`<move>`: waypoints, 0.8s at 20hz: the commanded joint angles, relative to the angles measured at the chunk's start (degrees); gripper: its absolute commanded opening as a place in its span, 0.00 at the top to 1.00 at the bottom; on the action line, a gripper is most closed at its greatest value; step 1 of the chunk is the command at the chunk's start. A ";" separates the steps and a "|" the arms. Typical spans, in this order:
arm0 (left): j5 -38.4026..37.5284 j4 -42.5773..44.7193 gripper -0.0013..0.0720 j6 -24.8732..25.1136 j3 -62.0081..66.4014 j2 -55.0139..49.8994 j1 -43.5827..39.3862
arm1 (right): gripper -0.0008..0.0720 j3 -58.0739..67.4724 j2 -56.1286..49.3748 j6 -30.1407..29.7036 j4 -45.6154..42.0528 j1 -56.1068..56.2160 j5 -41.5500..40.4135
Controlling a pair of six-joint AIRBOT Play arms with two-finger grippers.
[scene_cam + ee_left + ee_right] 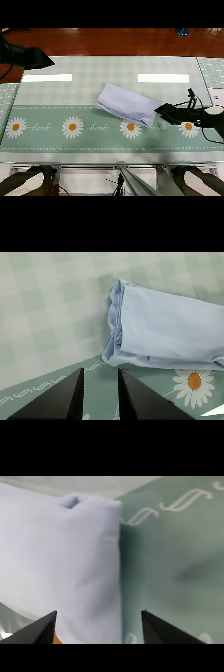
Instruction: Fold the shirts.
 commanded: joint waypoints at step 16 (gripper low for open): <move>-0.22 0.17 0.61 -0.90 -0.02 -2.05 -0.09 | 0.96 19.30 19.41 12.90 -21.75 -16.44 10.03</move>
